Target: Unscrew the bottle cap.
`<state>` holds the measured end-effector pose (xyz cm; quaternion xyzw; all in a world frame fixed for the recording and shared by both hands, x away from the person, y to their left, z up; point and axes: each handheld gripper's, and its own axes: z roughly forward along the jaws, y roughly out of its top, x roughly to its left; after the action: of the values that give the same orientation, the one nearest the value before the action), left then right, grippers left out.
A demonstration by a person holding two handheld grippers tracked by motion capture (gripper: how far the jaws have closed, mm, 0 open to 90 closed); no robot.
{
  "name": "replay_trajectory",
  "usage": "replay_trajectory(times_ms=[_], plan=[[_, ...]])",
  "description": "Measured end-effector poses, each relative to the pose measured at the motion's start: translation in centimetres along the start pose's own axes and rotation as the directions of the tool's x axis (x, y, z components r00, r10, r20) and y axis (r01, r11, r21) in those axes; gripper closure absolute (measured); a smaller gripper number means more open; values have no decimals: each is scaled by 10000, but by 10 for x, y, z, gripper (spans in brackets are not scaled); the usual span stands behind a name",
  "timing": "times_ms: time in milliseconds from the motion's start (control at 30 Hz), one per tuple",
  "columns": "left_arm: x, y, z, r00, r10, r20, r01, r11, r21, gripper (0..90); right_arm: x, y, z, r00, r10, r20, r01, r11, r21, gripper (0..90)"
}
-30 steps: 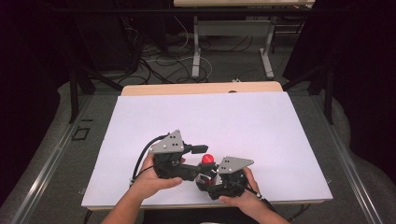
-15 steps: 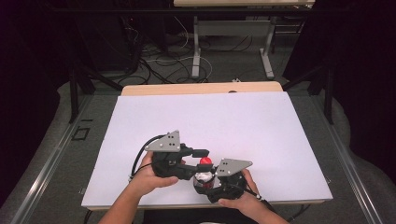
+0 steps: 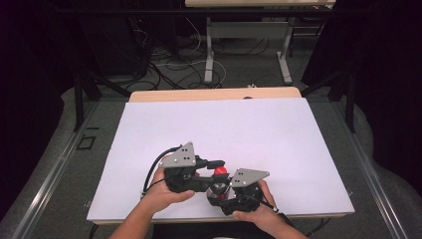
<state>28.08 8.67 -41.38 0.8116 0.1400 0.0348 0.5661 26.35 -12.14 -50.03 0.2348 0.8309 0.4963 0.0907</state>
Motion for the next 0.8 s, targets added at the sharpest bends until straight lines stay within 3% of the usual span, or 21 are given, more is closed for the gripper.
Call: replay_trajectory(times_ms=[100,233,300,433,567,633,700,800], plan=[[-3,1,1,9976,-76,-689,77,10000,16,615,-2,0,-1,9994,233,256,-232,9997,-29,286],[-11,2,7,9862,-352,-1620,332,9993,-149,615,-4,-1,-2,9986,288,444,-286,9996,-46,287],[-17,3,11,9746,-495,-2184,463,9987,-196,615,-4,-1,-2,9971,393,645,-390,9992,-69,287],[-29,4,21,9454,-634,-3197,619,9980,-147,616,-6,-2,-1,9942,568,914,-569,9984,-15,287],[-31,4,30,9210,-928,-3783,906,9956,-239,617,-11,-4,0,9909,613,1194,-622,9981,35,287],[-32,3,32,9037,-1297,-4080,1209,9915,-474,617,-12,-4,-1,9881,763,1332,-786,9968,119,287],[-33,3,34,8799,-1778,-4406,1597,9841,-783,617,-13,-5,-1,9855,672,1556,-698,9975,115,288],[-33,3,37,8746,-1902,-4459,1719,9817,-815,615,-14,-5,-1,9847,750,1572,-810,9962,321,287]])
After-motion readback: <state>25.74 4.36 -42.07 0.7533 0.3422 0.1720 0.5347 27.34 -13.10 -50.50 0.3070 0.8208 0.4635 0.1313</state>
